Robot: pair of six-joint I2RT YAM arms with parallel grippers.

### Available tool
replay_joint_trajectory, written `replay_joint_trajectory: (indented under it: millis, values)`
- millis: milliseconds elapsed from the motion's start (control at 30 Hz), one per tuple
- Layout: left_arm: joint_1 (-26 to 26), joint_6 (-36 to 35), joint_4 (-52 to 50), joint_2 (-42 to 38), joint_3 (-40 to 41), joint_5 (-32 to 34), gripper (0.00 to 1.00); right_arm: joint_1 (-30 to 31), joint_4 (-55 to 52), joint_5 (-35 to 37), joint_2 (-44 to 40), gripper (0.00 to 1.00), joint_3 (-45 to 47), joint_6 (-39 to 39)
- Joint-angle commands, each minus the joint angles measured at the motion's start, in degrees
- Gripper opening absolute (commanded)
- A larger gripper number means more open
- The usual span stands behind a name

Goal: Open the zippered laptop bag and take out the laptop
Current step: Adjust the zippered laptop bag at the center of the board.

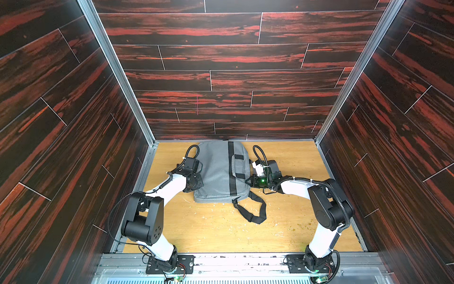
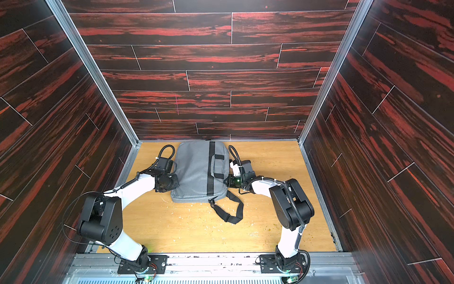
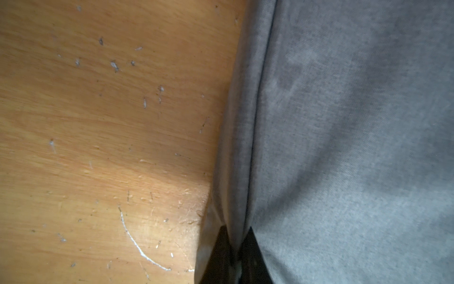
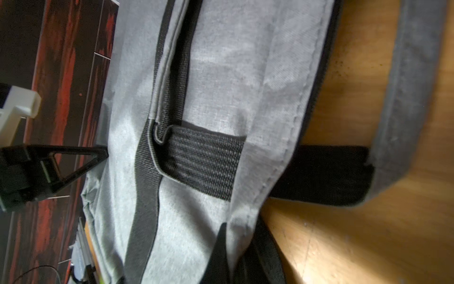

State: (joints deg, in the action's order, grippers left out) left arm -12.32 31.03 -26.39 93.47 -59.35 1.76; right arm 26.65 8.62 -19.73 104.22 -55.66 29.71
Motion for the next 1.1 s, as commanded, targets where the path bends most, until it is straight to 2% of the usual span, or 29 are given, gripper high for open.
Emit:
replay_joint_trajectory:
  millis: [0, 167, 400, 567, 700, 800, 1067]
  values:
    - [1.53, -0.06, -0.5, 0.19, 0.44, 4.73, 0.0, 0.24, -1.6, -0.67, -3.8, 0.11, 2.01, 0.15]
    - [1.68, -1.1, -1.51, 1.36, -0.6, 4.07, 0.0, 0.21, -1.84, 1.49, -5.27, 0.13, 3.72, 0.02]
    - [1.56, 2.99, 0.66, -1.6, 3.8, 1.47, 0.0, -0.81, -6.5, 5.3, -10.19, 0.37, 2.29, -4.69]
    - [1.59, 3.9, 1.54, -2.49, 5.08, 0.7, 0.0, -0.57, -7.83, 6.33, -20.6, 0.48, 7.92, -8.1]
    - [1.55, 3.26, 0.74, -2.11, 4.34, 0.53, 0.0, 1.75, -6.31, 1.58, -27.14, 0.49, 14.66, -13.81]
    - [1.56, 2.93, 0.31, -2.15, 4.2, 0.52, 0.0, 4.68, -1.95, 0.21, -28.16, 0.48, 19.81, -14.27]
    - [1.55, 2.38, -0.48, -2.33, 4.27, 0.45, 0.0, 12.53, 14.33, 2.8, -22.63, 0.42, 26.15, -13.96]
